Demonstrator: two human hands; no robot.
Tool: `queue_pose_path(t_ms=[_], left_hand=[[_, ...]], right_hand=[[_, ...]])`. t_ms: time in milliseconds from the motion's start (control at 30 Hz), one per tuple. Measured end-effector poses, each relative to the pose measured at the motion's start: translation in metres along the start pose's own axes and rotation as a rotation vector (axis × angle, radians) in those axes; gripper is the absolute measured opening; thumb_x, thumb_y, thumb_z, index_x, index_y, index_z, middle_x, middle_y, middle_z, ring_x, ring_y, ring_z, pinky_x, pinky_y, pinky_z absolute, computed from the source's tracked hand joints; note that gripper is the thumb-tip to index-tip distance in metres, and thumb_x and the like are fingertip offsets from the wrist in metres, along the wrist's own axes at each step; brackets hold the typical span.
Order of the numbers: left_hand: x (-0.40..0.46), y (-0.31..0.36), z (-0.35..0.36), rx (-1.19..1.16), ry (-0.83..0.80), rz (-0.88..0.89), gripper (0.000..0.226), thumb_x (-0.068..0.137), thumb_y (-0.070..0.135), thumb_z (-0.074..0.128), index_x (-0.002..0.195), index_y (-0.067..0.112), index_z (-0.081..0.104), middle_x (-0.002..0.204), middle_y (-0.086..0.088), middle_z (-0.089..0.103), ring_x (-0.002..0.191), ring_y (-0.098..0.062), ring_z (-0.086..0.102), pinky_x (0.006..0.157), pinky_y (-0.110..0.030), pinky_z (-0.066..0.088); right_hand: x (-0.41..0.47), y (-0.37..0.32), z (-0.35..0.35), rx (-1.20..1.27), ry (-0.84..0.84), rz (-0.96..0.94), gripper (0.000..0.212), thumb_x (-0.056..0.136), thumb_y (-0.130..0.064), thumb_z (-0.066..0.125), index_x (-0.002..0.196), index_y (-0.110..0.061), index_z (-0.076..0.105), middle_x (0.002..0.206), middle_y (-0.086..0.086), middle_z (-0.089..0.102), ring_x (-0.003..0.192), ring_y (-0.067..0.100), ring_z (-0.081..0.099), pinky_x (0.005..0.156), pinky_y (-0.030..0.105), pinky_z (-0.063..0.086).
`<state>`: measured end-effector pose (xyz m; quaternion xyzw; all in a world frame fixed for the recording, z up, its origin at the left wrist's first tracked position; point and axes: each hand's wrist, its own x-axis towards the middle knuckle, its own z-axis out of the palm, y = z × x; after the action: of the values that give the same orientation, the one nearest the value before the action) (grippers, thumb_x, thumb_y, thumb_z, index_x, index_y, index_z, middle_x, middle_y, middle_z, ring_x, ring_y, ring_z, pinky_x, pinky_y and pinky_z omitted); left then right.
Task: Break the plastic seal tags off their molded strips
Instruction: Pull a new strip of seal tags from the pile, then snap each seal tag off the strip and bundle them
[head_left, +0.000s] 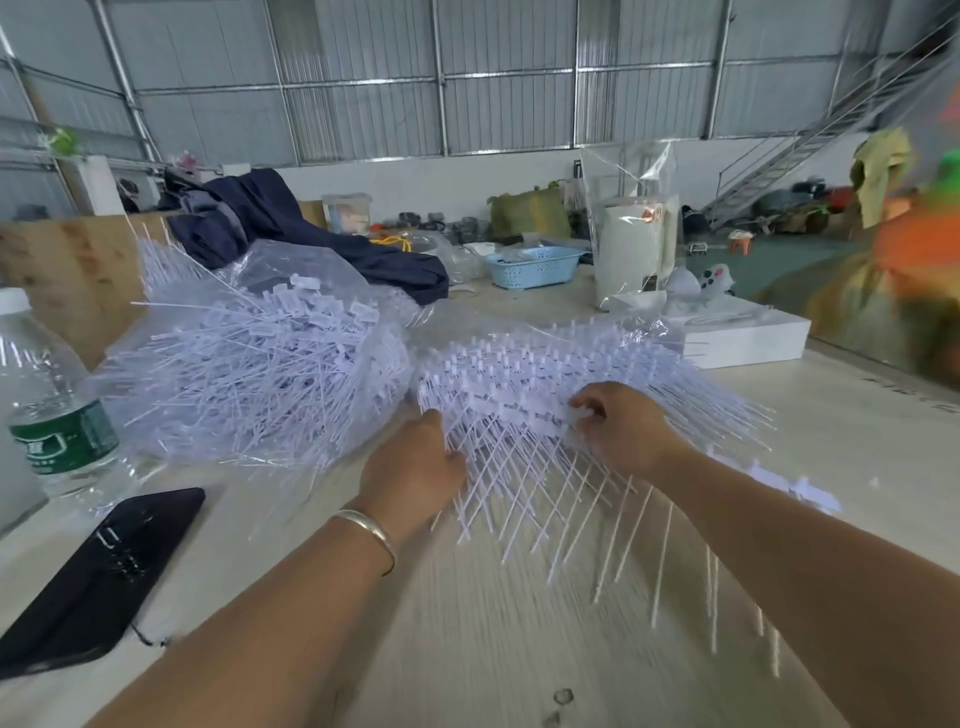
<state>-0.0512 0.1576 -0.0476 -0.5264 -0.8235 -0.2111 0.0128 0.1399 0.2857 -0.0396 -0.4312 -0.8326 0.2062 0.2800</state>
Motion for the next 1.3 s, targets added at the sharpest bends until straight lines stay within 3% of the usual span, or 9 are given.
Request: queue_pose_path(t_ms=[200,300,400,500,667,800,867,1000,1300], left_hand=[[-0.012,-0.002,-0.022,-0.214,-0.017,-0.041,0.006,0.086,0.028,0.059,0.091,0.029,0.064,0.083,0.004,0.072,0.074,-0.015,0.066,0.073,-0.028,0.052],[-0.018,-0.004,-0.024,-0.317,-0.030,-0.060,0.015,0.084,0.033,0.057,0.069,0.030,0.055,0.063,0.001,0.069,0.063,-0.016,0.067,0.067,-0.029,0.053],[-0.018,-0.006,-0.015,-0.305,0.149,-0.103,0.021,0.092,0.048,0.051,0.099,0.029,0.056,0.079,0.010,0.063,0.075,-0.008,0.061,0.066,-0.028,0.044],[-0.016,-0.004,-0.008,-0.581,0.256,-0.072,0.026,0.096,0.053,0.041,0.095,0.031,0.056,0.093,0.008,0.062,0.087,-0.013,0.061,0.069,-0.029,0.042],[-0.023,0.002,0.001,-0.982,0.112,-0.047,0.028,0.071,0.073,0.055,0.097,0.062,0.057,0.105,0.020,0.068,0.103,-0.001,0.061,0.091,-0.034,0.046],[-0.026,0.001,-0.001,-1.041,0.115,0.019,0.030,0.085,0.036,0.070,0.114,0.038,0.065,0.094,0.004,0.074,0.087,-0.007,0.068,0.078,-0.023,0.051],[-0.029,0.001,-0.008,-1.127,0.137,0.043,0.015,0.089,0.016,0.066,0.100,0.025,0.073,0.076,-0.001,0.074,0.064,-0.008,0.066,0.061,-0.016,0.049],[-0.040,0.001,-0.013,-1.231,0.054,-0.016,0.016,0.090,0.008,0.063,0.093,0.019,0.074,0.075,-0.005,0.073,0.064,-0.010,0.064,0.061,-0.017,0.049],[-0.022,0.024,-0.031,-1.187,-0.181,-0.033,0.013,0.092,0.005,0.059,0.094,0.013,0.069,0.071,-0.004,0.071,0.057,-0.009,0.060,0.062,-0.023,0.043]], right_hand=[[0.014,-0.014,-0.012,-0.055,0.114,-0.140,0.040,0.092,0.008,0.044,0.116,-0.017,0.064,0.119,0.007,0.059,0.111,0.023,0.056,0.099,0.040,0.042],[0.015,-0.011,-0.012,-0.081,0.096,-0.170,0.039,0.094,0.007,0.042,0.118,-0.015,0.064,0.119,0.008,0.057,0.115,0.025,0.052,0.104,0.046,0.036],[0.010,-0.011,-0.014,0.097,0.163,-0.195,0.037,0.095,0.007,0.041,0.112,-0.010,0.068,0.105,0.010,0.053,0.100,0.025,0.052,0.093,0.037,0.040],[-0.002,-0.017,-0.023,0.307,0.245,-0.234,0.018,0.097,-0.011,0.053,0.101,-0.017,0.069,0.096,0.003,0.052,0.096,0.020,0.051,0.090,0.034,0.038],[-0.023,-0.014,-0.018,0.414,0.139,-0.219,0.007,0.090,-0.028,0.066,0.086,-0.023,0.065,0.094,0.003,0.061,0.082,0.017,0.057,0.075,0.029,0.044],[-0.029,-0.012,-0.017,0.398,0.049,-0.242,0.013,0.088,-0.035,0.066,0.080,-0.024,0.067,0.091,-0.001,0.062,0.079,0.017,0.057,0.076,0.022,0.041],[-0.030,-0.011,-0.017,0.185,0.083,-0.279,0.016,0.090,-0.039,0.062,0.082,-0.027,0.068,0.090,0.000,0.063,0.083,0.015,0.056,0.088,0.035,0.034],[-0.035,-0.013,-0.006,-0.212,0.110,-0.365,0.024,0.096,-0.044,0.049,0.104,-0.029,0.067,0.090,-0.010,0.064,0.095,0.010,0.057,0.098,0.036,0.023],[-0.037,-0.034,0.005,0.372,-0.020,-0.312,0.017,0.095,-0.021,0.058,0.079,-0.019,0.060,0.049,-0.014,0.047,0.049,0.002,0.039,0.053,0.015,0.030]])
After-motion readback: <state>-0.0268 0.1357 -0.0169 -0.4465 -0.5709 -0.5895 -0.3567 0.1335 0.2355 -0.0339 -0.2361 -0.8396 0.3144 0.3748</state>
